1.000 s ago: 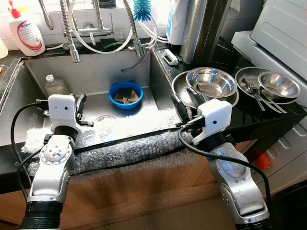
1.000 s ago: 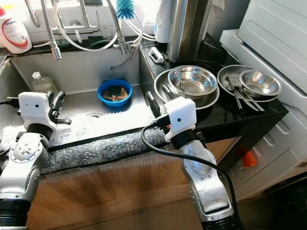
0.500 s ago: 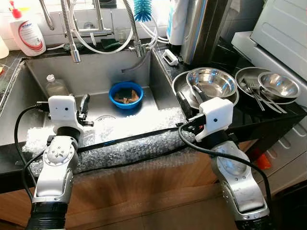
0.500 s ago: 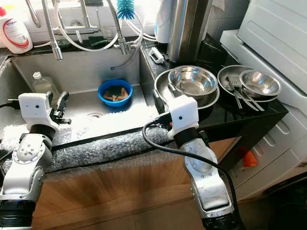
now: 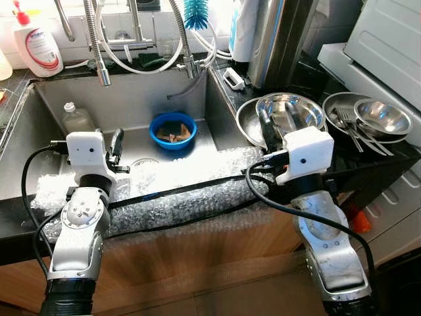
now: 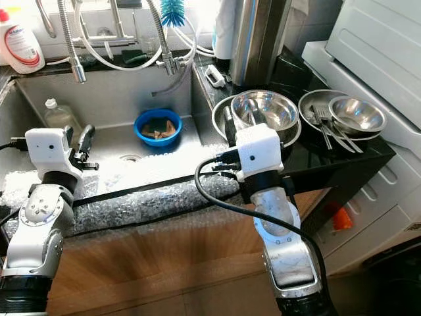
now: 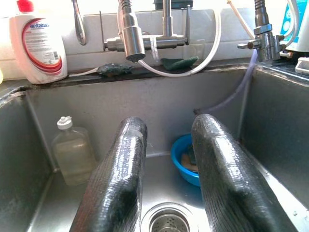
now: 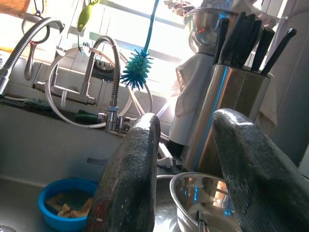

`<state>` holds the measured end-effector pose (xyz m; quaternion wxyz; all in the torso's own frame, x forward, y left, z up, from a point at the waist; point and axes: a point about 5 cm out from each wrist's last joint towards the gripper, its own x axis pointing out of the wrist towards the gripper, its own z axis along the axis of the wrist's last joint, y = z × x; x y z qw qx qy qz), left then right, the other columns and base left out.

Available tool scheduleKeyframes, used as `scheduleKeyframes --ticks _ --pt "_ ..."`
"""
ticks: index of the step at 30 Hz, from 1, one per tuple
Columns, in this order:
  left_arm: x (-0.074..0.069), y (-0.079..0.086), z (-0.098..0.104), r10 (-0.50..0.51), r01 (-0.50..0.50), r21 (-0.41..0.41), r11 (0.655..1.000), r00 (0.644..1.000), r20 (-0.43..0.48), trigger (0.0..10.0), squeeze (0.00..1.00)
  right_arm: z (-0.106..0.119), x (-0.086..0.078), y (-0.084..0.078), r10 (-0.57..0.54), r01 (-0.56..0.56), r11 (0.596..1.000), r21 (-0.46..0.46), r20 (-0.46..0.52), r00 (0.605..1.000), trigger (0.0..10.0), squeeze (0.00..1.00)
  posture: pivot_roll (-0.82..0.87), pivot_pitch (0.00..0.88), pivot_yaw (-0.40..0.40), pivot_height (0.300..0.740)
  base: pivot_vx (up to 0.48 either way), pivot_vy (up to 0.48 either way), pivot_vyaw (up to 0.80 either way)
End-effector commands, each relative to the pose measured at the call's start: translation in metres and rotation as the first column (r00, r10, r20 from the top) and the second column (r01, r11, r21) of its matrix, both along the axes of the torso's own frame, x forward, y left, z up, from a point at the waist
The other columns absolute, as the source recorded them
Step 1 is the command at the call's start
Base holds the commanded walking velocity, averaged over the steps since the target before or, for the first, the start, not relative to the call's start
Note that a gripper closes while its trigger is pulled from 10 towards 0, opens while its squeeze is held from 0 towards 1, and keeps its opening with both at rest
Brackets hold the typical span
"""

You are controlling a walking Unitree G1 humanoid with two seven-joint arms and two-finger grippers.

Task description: Kitchen organization

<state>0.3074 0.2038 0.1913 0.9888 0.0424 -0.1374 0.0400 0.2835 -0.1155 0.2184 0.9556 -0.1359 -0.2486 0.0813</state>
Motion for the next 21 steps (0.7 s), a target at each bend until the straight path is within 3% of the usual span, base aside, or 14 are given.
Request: scheduleKeyframes --ticks 1,8,13,21 --pt "-0.002 -0.001 0.001 -0.001 0.001 -0.005 1.000 1.000 0.011 10.0 0.00 0.003 -0.003 0.000 0.004 -0.004 1.000 0.002 0.016 1.000 10.0 0.00 0.06 0.102 -0.038 0.740 0.000 0.000 0.00" --pt "-0.003 -0.001 0.002 0.002 -0.002 -0.003 1.000 1.000 0.013 10.0 0.00 -0.002 -0.006 0.000 -0.022 0.023 1.000 0.016 -0.005 1.000 10.0 0.00 0.06 0.109 -0.038 0.740 0.000 0.000 0.00" --pt "-0.003 -0.002 0.002 -0.002 0.002 -0.001 1.000 1.000 0.014 10.0 0.00 -0.010 -0.006 -0.003 -0.052 0.058 0.993 0.101 -0.067 0.996 10.0 0.00 0.06 0.112 -0.036 0.740 0.000 0.000 0.00" --pt "-0.003 -0.002 0.002 -0.005 0.005 -0.002 1.000 1.000 0.012 10.0 0.00 -0.015 -0.006 -0.006 -0.072 0.083 0.990 0.115 -0.097 0.993 10.0 0.00 0.06 0.112 -0.037 0.740 0.000 0.000 0.00"
